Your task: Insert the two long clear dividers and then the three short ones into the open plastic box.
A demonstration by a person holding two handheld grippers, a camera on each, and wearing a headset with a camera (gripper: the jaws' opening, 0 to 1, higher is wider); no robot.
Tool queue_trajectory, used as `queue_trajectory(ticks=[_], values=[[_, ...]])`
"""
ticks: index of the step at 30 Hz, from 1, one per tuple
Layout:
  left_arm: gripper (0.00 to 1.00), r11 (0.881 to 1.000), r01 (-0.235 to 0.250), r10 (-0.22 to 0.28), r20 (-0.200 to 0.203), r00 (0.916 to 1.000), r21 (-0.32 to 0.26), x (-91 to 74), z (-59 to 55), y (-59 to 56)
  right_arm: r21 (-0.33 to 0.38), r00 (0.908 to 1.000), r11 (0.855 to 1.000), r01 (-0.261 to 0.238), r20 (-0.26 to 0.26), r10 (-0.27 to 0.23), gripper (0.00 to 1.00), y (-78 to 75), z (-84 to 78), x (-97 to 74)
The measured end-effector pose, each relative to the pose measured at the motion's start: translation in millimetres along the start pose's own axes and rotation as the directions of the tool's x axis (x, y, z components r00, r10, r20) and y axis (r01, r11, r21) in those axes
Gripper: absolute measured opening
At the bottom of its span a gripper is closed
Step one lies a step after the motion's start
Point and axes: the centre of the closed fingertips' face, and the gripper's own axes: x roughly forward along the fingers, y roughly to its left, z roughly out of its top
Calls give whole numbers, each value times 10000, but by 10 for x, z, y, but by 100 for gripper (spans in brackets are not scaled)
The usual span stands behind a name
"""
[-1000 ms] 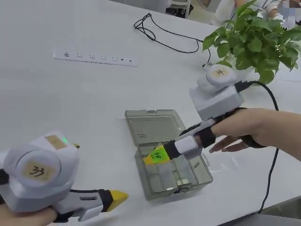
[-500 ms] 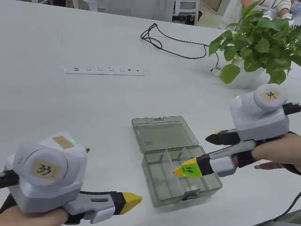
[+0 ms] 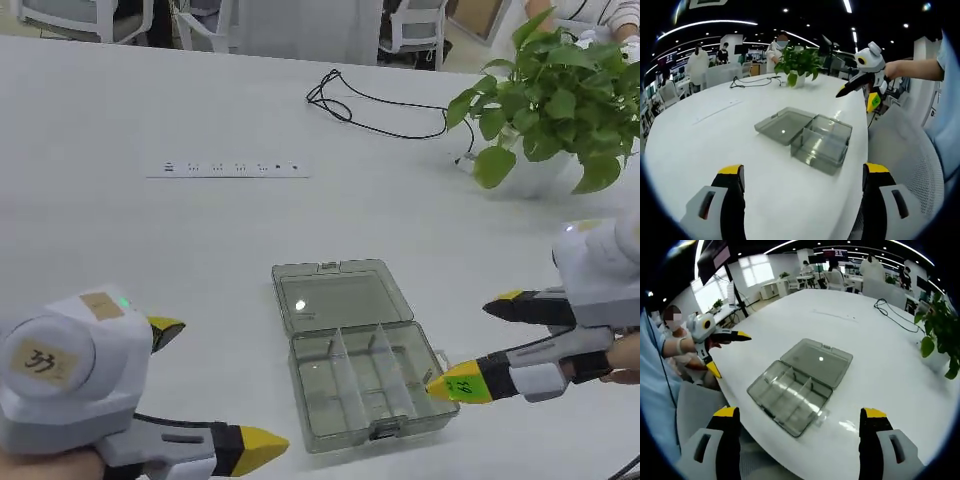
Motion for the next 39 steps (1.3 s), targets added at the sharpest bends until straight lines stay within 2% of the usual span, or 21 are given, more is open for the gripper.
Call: queue_trajectory(ticks=[4,5,7,10,13,14,16,19,21,23,24,25,26,28,29,30,31,34,36,37,39], values=[[100,9995,-170,170,7,9999,-268,30,11,-52,-697,9992,9973,-230,-329,208,100,-138,-155,-42],[98,9989,-313,306,-192,9993,-341,40,-21,-63,-1059,9980,9938,-331,-568,272,100,-186,-208,-54],[99,9987,-310,308,-45,9995,-411,46,1,-120,-1526,9958,9871,-481,-843,354,100,-247,-261,-64],[99,9968,-549,545,-85,9985,-586,45,1,-166,-1999,9925,9783,-551,-1181,318,100,-374,-320,-66],[99,9947,-748,739,-150,9972,-703,55,-2,-208,-2526,9875,9630,-934,-1470,572,98,-445,-373,-63],[99,9940,-817,808,-154,9966,-733,56,1,-210,-3018,9814,9450,-1263,-1770,746,97,-460,-415,-61],[98,9932,-906,894,-194,9958,-731,64,2,-233,-3687,9727,9178,-1471,-2224,666,92,-533,-477,-45],[98,9917,-1045,1029,-258,9944,-748,61,0,-253,-4189,9592,8885,-1874,-2732,735,92,-600,-553,6],[98,9898,-1197,1180,-254,9927,-777,49,9,-249,-4492,9548,8689,-2080,-2859,807,91,-645,-560,43],[97,9875,-1332,1318,-225,9910,-846,43,22,-255,-5035,9492,8277,-2477,-2972,1033,89,-667,-560,97],[97,9868,-1388,1373,-225,9903,-836,45,27,-268,-5024,9411,8276,-2503,-3271,860,87,-715,-602,109],[97,9861,-1436,1422,-220,9896,-834,46,31,-274,-5387,9345,8039,-2521,-3513,576,85,-871,-677,213],[97,9843,-1530,1519,-195,9882,-884,47,31,-269,-5611,9312,7859,-2599,-3611,501,84,-894,-691,244],[97,9818,-1624,1619,-132,9867,-989,50,40,-283,-5688,9211,7730,-2809,-3859,508,81,-918,-732,295],[97,9809,-1662,1662,-88,9861,-1011,50,47,-290,-5865,9146,7534,-2973,-4014,484,78,-924,-747,322],[97,9801,-1697,1700,-53,9854,-1031,50,49,-294,-6007,9152,7425,-2962,-4010,407,75,-948,-741,345],[97,9790,-1736,1742,-35,9847,-1072,53,48,-301,-6067,9137,7409,-2881,-4057,230,73,-973,-742,365],[97,9763,-1821,1832,-15,9831,-1171,68,40,-319,-6229,9086,7168,-3134,-4161,357,70,-943,-747,408],[97,9754,-1849,1863,8,9825,-1197,72,44,-335,-6530,8945,6780,-3374,-4469,148,66,-1027,-773,425],[97,9749,-1864,1883,39,9821,-1219,72,49,-338,-6670,8925,6664,-3332,-4511,-53,66,-1066,-762,421],[96,9734,-1914,1936,54,9811,-1257,76,52,-341,-6653,8913,6616,-3459,-4533,102,66,-1063,-768,458]])
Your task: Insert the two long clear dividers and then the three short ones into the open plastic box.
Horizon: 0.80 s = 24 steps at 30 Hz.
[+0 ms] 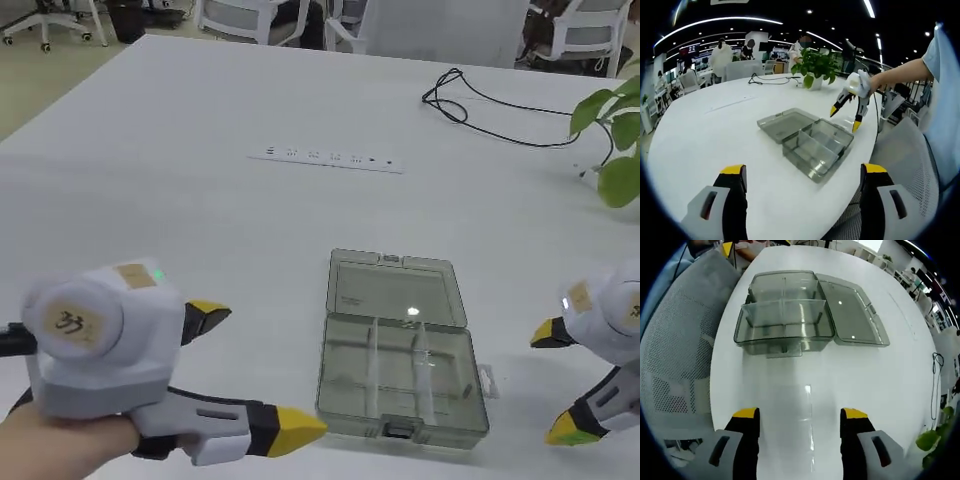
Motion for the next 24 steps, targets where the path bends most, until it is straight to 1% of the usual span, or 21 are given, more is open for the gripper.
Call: queue_trajectory(ticks=[1,2,4,6,7,8,9,11,12,13,14,15,17,18,20,24], values=[[96,10000,-33,33,12,10000,2,3,-2,-2,23,10000,10000,-56,40,56,65,-8,1,14],[96,10000,-36,36,36,10000,-31,4,1,-5,93,9999,9999,-104,-26,105,63,-8,-13,27],[96,9999,-80,80,75,9999,-63,6,3,-11,-97,9999,9999,-103,-95,102,58,-5,-32,48],[96,9999,-95,95,101,9999,-92,11,3,-23,-165,9997,9997,-170,-198,167,55,7,-58,71],[96,9999,-104,105,111,9999,-102,13,2,-26,-260,9997,9995,-173,-155,169,54,12,-52,74],[96,9999,-121,122,105,9999,-110,16,0,-34,-255,9995,9993,-278,-140,274,53,21,-45,69],[96,9999,-119,120,110,9999,-112,18,1,-43,-126,9997,9996,-244,-85,243,51,11,-35,65],[96,9999,-112,113,119,9999,-128,25,1,-50,-327,9998,9993,-193,-20,193,47,8,-18,61],[96,9999,-103,105,108,9999,-118,31,-1,-59,-313,9998,9993,-190,-46,189,46,12,-12,68],[96,9999,-103,104,110,9999,-123,34,1,-65,-222,9995,9993,-307,-95,305,45,33,-19,72],[96,9998,-95,97,112,9999,-145,41,3,-70,-161,9986,9985,-523,0,523,45,78,0,84],[96,9999,-89,91,125,9999,-144,44,6,-72,-225,9985,9982,-553,-3,553,43,83,2,84],[96,9999,-85,86,125,9999,-133,52,12,-80,-289,9985,9981,-550,-56,549,42,88,0,80],[96,9999,-65,67,136,9999,-150,55,16,-85,-167,9983,9982,-584,-67,583,42,94,-7,78],[96,9998,-50,53,151,9999,-189,63,22,-84,-194,9983,9982,-574,8,574,41,93,0,75],[95,9999,0,2,131,9999,-160,80,32,-98,-149,9985,9984,-538,45,539,37,92,0,77]])
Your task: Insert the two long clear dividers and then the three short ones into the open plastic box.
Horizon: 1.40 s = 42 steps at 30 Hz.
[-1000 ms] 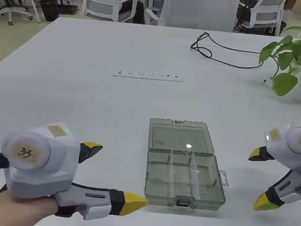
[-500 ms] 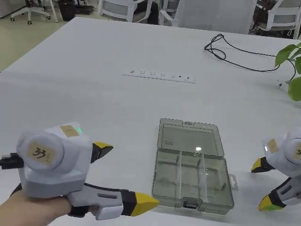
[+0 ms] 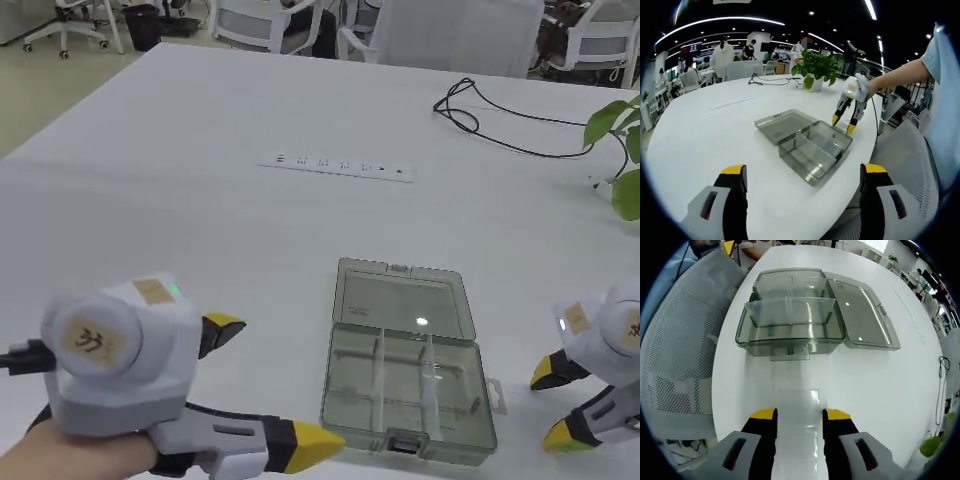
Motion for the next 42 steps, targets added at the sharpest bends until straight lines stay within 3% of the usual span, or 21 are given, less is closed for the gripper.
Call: queue_trajectory(ticks=[25,28,32,42], values=[[93,9989,373,-367,227,9991,-288,137,101,-85,108,9988,9987,495,-23,-494,33,-26,-26,-55],[92,9978,404,-390,282,9988,-527,159,115,-85,152,9980,9979,629,36,-629,33,-42,-29,-83],[88,9909,463,-423,341,9985,-1264,217,146,-80,153,9948,9949,997,176,-1000,33,-70,0,-161],[84,9800,874,-816,395,9959,-1787,425,292,-148,-38,9840,9854,1700,545,-1695,33,-88,139,-351]])
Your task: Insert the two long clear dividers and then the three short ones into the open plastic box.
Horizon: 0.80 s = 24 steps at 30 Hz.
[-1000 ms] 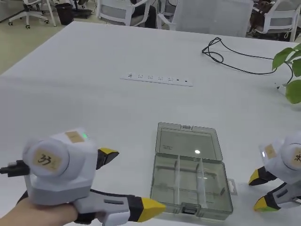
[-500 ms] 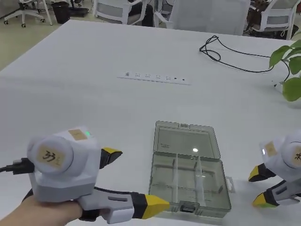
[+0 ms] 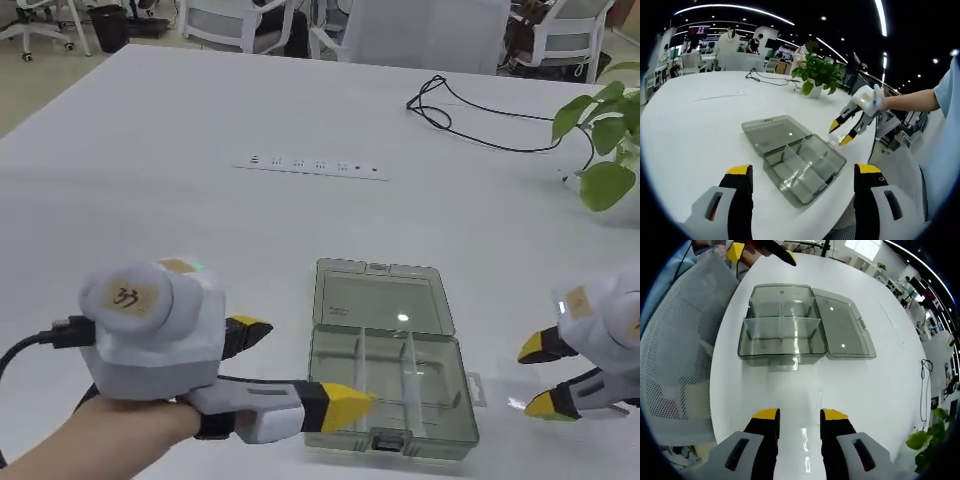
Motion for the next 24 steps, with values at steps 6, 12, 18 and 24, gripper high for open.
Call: queue_trajectory(ticks=[6,12,18,24], values=[[78,9936,430,-408,231,9989,-1042,156,156,-83,-396,9968,9965,731,348,-717,33,-55,187,-157],[67,9843,924,-895,261,9956,-1502,326,329,-182,-568,9867,9877,1457,809,-1409,33,-112,405,-341],[59,9669,1557,-1562,139,9876,-2022,507,404,-342,-785,9741,9767,1995,1236,-1891,33,-140,626,-489],[48,9491,2007,-2050,80,9787,-2429,682,447,-475,-1029,9595,9645,2432,1715,-2236,33,-139,867,-593]])
